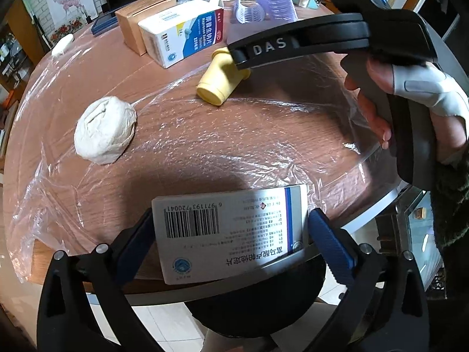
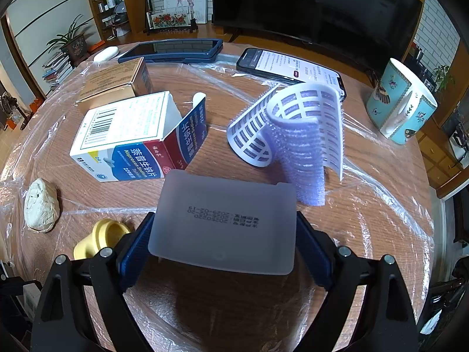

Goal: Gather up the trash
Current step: 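Lift the medicine box with the left tool while the right tool lifts the plastic box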

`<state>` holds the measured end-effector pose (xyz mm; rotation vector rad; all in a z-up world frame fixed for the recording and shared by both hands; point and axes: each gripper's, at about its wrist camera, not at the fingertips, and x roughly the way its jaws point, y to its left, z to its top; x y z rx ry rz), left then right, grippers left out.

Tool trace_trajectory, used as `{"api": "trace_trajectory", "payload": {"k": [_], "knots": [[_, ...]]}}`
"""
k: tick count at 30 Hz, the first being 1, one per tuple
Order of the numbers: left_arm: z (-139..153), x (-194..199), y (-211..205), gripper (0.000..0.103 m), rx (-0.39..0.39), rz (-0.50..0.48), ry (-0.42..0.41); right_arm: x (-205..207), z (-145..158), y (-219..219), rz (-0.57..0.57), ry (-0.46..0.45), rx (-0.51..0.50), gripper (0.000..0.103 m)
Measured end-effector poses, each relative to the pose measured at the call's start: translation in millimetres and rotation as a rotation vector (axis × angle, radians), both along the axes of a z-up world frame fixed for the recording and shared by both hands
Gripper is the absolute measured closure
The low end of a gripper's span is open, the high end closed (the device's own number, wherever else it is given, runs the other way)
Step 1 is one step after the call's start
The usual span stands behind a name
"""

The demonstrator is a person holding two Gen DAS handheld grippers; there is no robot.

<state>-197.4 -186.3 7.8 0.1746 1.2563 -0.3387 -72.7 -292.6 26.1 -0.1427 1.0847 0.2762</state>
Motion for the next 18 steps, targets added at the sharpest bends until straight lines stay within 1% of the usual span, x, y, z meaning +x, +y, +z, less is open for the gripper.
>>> {"api": "trace_trajectory", "payload": {"k": [1,3,5,6,15,16,17,18], "knots": [[1,0,-3,0.002,0.013,-0.007,-0.009,0,0,0,0.000,0.000,0.000,0.015],[-2,-3,-10,0.002,0.077,-0.025,-0.037,0,0,0,0.001,0.000,0.000,0.015],[-1,-5,-16,0.002,0.105,-0.037,-0.067,0,0,0,0.002,0.000,0.001,0.015],[-1,-5,-17,0.003,0.110,-0.038,-0.069,0,0,0,0.000,0.000,0.000,0.015],[1,-8,-12,0.004,0.074,-0.022,-0.072,0,2,0,-0.001,-0.007,0.015,0.015],[2,-9,-11,0.004,0.069,-0.020,-0.076,0,2,0,0.000,-0.009,0.016,0.016],[3,-10,-10,0.004,0.063,-0.018,-0.080,0,3,0,0.003,-0.014,0.019,0.019],[4,-9,-9,0.004,0.057,-0.014,-0.087,0,3,-2,0.006,-0.014,0.023,0.019]]}}
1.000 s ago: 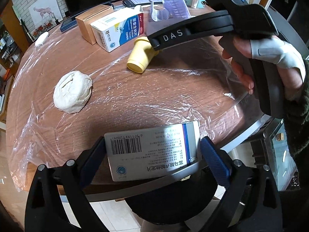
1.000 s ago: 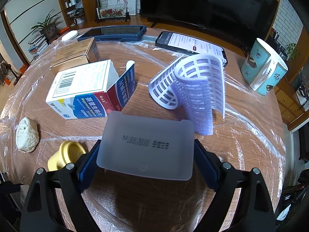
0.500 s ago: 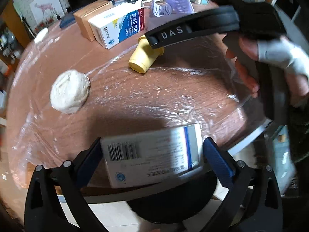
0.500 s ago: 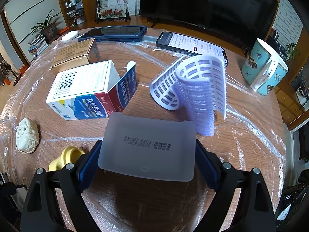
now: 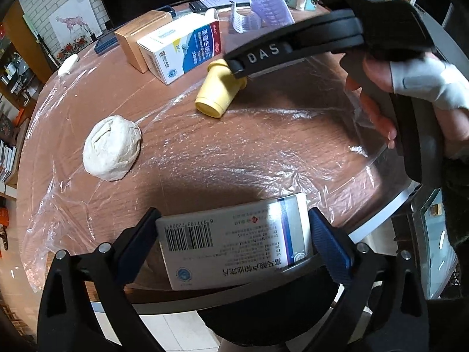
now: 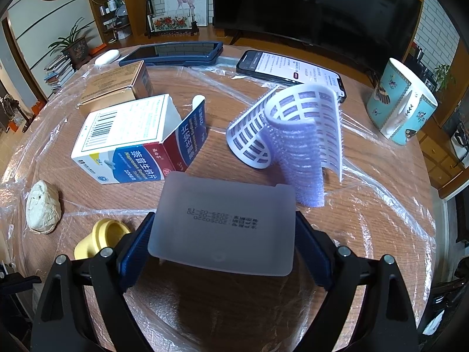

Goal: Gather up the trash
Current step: 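Lift the medicine box with the left tool while the right tool lifts the plastic box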

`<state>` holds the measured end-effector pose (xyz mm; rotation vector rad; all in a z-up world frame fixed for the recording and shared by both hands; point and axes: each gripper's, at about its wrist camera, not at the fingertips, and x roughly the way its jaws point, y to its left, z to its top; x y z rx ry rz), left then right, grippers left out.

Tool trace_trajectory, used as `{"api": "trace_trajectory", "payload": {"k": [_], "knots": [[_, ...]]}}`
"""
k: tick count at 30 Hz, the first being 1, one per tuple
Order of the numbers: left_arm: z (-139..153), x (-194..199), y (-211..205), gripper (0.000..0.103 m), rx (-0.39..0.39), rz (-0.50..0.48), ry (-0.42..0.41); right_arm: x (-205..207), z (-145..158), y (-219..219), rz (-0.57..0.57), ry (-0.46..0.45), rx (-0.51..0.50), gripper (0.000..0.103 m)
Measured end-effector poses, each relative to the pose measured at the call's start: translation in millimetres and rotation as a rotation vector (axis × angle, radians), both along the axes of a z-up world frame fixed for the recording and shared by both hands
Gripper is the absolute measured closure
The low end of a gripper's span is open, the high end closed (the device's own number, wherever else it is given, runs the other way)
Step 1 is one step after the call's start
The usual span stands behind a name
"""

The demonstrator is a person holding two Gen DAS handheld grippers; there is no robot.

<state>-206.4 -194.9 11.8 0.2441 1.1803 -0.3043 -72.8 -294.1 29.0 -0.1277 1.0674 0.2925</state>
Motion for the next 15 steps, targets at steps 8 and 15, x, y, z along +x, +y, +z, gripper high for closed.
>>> {"api": "trace_trajectory", "payload": {"k": [8,15], "knots": [[7,12,19,0.004,-0.059,0.064,-0.013,-4,1,-5,0.005,-0.008,0.025,0.019],[12,14,33,0.004,-0.100,0.100,-0.034,-16,10,-20,-0.029,-0.022,0.092,0.020]]}}
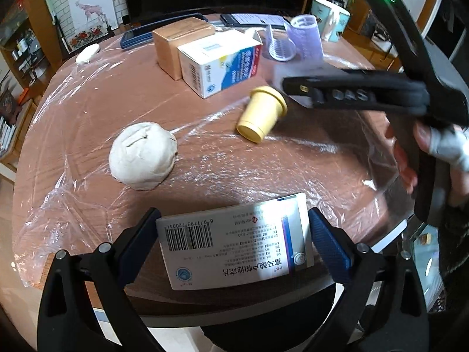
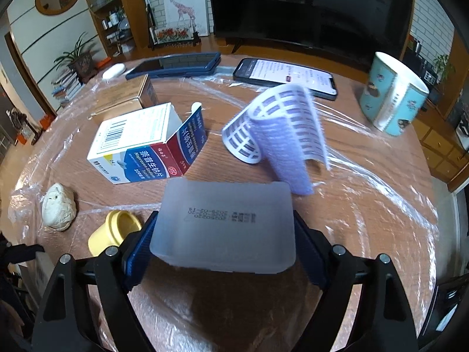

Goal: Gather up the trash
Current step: 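Lift the medicine box with the left tool while the right tool lifts the plastic box, then carry the medicine box and plastic box in both tools over the black bin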

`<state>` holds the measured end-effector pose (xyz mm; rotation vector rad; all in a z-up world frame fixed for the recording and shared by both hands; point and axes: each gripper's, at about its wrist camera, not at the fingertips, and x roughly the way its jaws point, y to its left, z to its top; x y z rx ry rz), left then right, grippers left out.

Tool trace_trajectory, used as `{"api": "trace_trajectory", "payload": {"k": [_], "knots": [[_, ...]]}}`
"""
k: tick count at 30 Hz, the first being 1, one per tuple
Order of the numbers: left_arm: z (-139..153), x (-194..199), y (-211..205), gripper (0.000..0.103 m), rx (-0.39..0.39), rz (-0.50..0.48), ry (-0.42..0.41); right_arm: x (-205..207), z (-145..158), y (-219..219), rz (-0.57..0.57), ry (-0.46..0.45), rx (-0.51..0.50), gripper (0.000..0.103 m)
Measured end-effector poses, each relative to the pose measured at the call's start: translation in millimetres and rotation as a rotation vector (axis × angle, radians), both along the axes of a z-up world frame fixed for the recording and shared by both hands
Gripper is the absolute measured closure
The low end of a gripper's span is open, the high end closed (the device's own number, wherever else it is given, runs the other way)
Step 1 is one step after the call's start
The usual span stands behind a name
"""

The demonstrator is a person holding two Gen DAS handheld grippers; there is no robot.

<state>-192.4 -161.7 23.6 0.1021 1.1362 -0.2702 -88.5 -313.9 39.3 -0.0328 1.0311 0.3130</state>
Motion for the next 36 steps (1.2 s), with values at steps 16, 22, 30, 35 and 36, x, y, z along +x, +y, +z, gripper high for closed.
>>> {"api": "trace_trajectory", "payload": {"k": [16,22,30,35,36], "knots": [[1,17,15,0.004,-0.040,0.029,-0.012,-36,14,-22,-0.045,-0.007,0.090,0.021],[5,19,18,0.004,-0.060,0.040,-0.023,-50,26,-22,-0.042,-0.035,0.099,0.021],[10,17,16,0.004,-0.064,0.040,-0.045,-65,40,-26,-0.043,-0.063,0.104,0.021],[13,14,17,0.004,-0.066,0.044,-0.057,-77,47,-28,-0.038,-0.072,0.114,0.021],[15,13,17,0.004,-0.067,0.047,-0.061,-78,48,-28,-0.036,-0.074,0.116,0.021]]}}
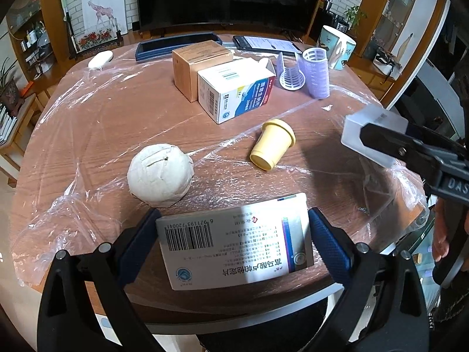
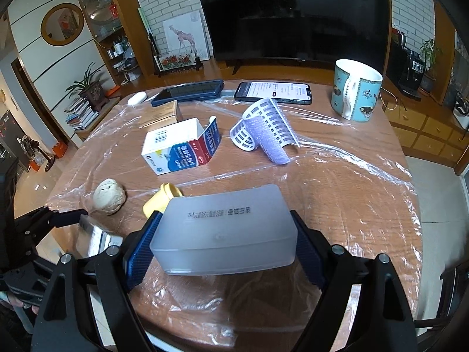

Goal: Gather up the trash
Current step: 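Carry the medicine box and plastic box in both tools over the black bin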

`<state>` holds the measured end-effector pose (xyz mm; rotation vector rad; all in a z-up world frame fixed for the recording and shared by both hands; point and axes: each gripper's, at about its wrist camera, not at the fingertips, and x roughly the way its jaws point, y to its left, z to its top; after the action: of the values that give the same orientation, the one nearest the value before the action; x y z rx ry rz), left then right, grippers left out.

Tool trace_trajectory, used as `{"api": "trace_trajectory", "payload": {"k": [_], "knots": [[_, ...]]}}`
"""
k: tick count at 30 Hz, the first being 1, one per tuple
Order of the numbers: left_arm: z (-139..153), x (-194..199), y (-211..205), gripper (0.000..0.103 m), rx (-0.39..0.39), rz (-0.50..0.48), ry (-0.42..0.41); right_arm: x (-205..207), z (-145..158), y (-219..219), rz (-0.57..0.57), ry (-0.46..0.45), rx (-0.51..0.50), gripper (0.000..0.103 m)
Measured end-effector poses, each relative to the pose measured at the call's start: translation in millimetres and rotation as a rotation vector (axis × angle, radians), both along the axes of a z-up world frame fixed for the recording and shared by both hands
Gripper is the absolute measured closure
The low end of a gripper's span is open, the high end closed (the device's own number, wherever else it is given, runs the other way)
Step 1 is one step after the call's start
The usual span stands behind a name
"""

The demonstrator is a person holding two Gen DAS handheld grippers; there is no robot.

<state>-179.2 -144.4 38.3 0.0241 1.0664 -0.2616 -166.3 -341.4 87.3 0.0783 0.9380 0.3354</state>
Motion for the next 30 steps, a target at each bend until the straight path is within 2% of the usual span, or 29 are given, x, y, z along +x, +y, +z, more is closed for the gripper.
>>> {"api": "trace_trajectory", "payload": {"k": [12,30], "knots": [[13,-16,3,0.004,-0.010,-0.004,-0.028,-40,19,-3,0.021,-0.029,0.018,0.021],[19,-58,6,0.004,-0.011,-0.033,-0.031,-100,24,0,0.059,-0.012,0.039,0.021]]}}
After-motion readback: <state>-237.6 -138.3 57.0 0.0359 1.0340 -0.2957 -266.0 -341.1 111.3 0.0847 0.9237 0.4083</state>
